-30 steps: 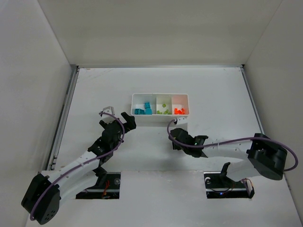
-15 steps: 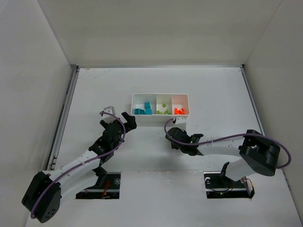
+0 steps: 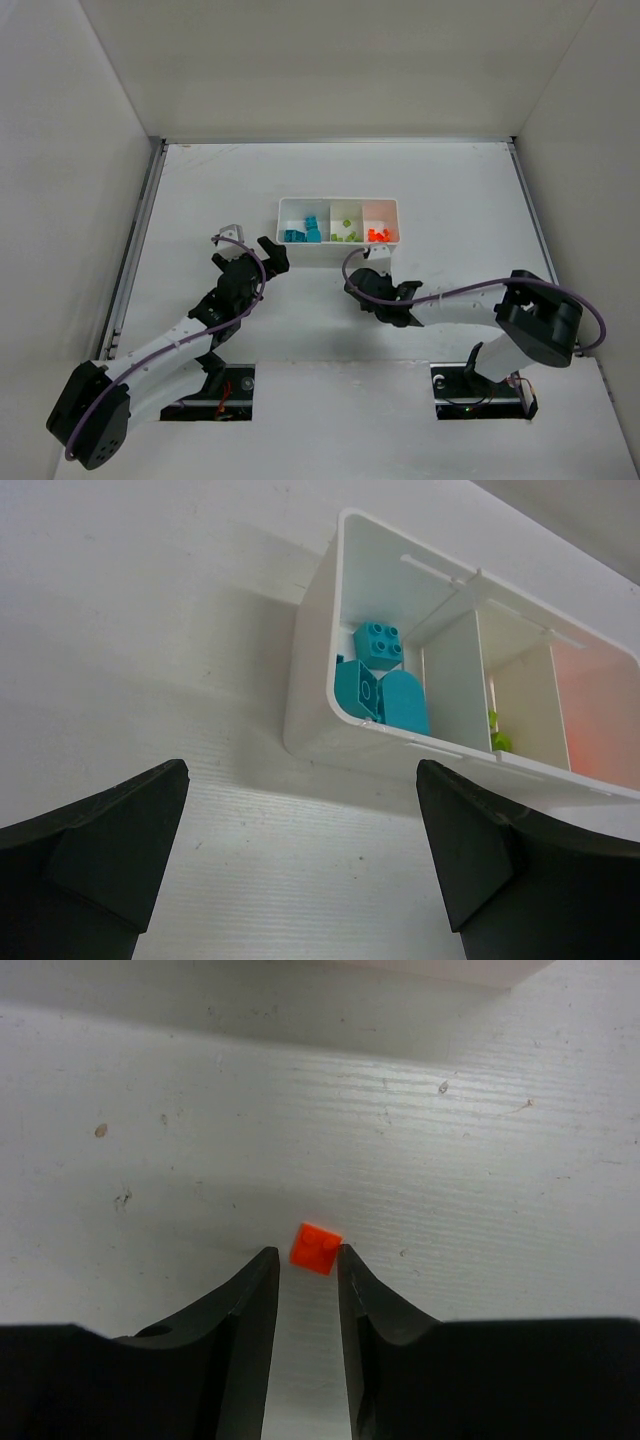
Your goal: Sort the legos into containers by color
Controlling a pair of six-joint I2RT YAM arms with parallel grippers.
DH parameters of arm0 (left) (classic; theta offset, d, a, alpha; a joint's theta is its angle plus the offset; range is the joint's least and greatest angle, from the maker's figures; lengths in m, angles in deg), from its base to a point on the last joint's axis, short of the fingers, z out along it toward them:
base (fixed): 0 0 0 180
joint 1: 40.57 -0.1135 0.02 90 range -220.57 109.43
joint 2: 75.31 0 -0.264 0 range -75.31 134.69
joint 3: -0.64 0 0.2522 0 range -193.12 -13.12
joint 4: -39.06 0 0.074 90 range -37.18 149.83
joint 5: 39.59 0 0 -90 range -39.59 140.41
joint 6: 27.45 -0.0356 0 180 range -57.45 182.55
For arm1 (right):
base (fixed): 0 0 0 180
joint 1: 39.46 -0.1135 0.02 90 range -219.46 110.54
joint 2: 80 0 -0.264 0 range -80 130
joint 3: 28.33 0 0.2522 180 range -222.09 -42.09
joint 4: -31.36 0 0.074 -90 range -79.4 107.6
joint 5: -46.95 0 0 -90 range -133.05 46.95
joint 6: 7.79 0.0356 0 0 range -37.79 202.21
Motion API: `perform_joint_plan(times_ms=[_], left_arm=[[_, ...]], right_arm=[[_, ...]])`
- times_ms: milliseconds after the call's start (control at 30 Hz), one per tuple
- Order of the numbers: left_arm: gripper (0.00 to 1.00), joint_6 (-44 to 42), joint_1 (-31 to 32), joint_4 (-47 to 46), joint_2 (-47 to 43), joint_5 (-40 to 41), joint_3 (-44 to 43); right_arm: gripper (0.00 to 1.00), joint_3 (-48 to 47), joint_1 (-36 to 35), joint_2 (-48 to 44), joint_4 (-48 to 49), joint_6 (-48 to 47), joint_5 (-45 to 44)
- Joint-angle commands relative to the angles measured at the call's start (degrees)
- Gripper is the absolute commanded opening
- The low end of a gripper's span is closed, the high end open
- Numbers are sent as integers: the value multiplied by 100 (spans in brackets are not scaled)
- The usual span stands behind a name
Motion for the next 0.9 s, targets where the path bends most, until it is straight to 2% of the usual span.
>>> perform_joint_plan(times_ms=[0,200,400,567,733,867], left_arm=[[100,10,-35,-225,-61,9,-27],[100,10,-44,-190,-114,9,-9],[100,1,-9,-163,-166,9,-18],[100,45,36,-163,-122,9,-53],[100,80,97,-40,-271,131,0],[100,107,97,328,-649,412,35]], right_arm=[[33,-136,40,222,-120,53,-127],[23,-127,22,179,-138,115,-223],[22,-39,-74,-584,-462,255,-391],[22,-171,-101,-1428,-560,-25,-347],[22,-566,574,-1676,-69,-938,-250],[22,-935,1383,-1255,660,-1545,259]])
